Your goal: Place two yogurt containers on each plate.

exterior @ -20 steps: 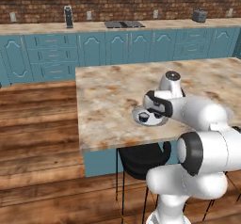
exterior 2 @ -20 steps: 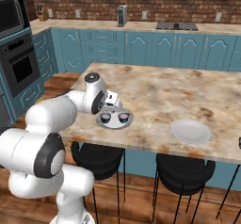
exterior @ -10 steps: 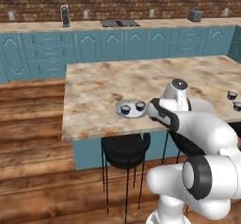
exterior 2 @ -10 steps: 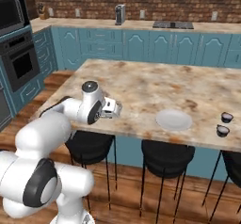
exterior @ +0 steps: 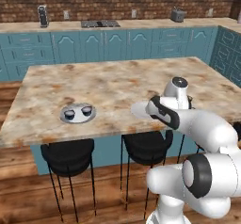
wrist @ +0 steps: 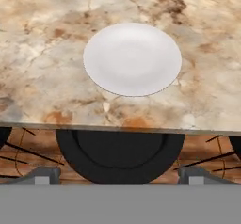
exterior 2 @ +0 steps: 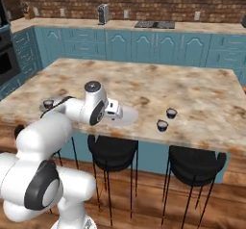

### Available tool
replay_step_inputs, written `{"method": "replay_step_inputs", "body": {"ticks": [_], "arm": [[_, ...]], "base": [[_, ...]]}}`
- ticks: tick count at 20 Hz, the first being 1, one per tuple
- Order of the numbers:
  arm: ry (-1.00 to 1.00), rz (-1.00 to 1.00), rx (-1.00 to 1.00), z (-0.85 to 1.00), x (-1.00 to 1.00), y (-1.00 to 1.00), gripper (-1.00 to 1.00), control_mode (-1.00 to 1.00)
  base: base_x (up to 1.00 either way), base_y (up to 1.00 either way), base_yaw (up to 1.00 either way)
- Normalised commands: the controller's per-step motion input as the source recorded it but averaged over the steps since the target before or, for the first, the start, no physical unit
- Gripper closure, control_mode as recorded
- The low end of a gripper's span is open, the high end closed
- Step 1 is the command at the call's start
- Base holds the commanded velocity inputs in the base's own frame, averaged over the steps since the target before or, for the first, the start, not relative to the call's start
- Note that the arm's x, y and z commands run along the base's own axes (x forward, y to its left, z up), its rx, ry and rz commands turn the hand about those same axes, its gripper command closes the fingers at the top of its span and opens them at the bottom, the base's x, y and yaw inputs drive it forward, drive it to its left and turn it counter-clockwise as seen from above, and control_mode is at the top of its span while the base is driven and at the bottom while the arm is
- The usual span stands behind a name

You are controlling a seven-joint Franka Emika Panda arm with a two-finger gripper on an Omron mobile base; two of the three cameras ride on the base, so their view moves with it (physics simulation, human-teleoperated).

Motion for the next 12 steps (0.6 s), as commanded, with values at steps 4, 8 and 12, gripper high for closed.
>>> {"method": "replay_step_inputs", "body": {"ticks": [4, 8, 12], "arm": [[0.0, 0.0, 0.0, 0.0, 0.0, 0.0, -1.0, 1.0], [0.0, 0.0, 0.0, 0.0, 0.0, 0.0, -1.0, 1.0], [0.0, 0.0, 0.0, 0.0, 0.0, 0.0, -1.0, 1.0]], "base": [[0.21, -0.56, 0.0], [0.55, -0.33, 0.0], [0.91, 0.0, 0.0]]}}
